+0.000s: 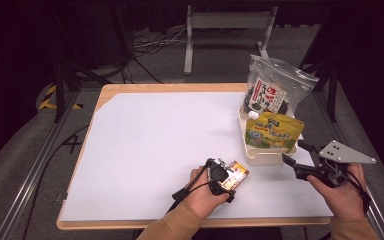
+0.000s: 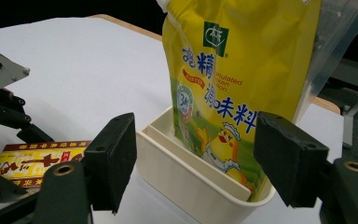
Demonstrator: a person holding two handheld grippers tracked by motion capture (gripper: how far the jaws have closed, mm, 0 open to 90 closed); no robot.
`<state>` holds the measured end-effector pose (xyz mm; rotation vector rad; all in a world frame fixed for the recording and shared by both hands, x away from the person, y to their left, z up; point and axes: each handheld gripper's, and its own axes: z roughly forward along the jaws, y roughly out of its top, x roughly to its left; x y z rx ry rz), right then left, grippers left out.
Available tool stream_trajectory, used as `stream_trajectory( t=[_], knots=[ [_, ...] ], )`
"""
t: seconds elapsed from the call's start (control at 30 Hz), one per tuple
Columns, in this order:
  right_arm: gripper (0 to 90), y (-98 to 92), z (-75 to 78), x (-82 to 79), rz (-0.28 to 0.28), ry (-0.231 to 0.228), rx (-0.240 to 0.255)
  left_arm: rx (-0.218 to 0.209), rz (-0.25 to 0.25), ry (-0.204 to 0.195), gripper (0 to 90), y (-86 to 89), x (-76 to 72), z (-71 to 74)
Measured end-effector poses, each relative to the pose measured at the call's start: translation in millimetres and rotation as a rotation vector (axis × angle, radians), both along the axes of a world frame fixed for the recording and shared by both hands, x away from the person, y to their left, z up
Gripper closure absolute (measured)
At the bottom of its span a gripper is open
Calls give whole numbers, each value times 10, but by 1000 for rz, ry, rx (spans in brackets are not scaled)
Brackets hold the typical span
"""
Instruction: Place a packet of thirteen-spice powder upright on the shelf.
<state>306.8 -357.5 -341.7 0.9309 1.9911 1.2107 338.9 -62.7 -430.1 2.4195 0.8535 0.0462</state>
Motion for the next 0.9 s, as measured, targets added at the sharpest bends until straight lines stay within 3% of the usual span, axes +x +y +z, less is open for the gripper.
stream_trajectory(
  t=[0.23, 0.5, 0.7, 0.77, 0.9],
  knots=[
    [337, 11, -5, 0, 6, 9, 1, -3, -7, -15, 312, 30, -18, 7],
    [451, 31, 21, -1, 51, 62, 1, -90, 13, -50, 327, 164, -35, 12],
    [457, 101, 28, 20, 76, 86, 10, -142, 4, -82, 328, 319, -93, 106],
    [454, 121, 30, 26, 82, 101, 19, -140, 5, -88, 327, 355, -112, 132],
    [437, 218, 44, 57, 113, 159, 47, -169, 9, -125, 327, 458, -139, 190]
  ],
)
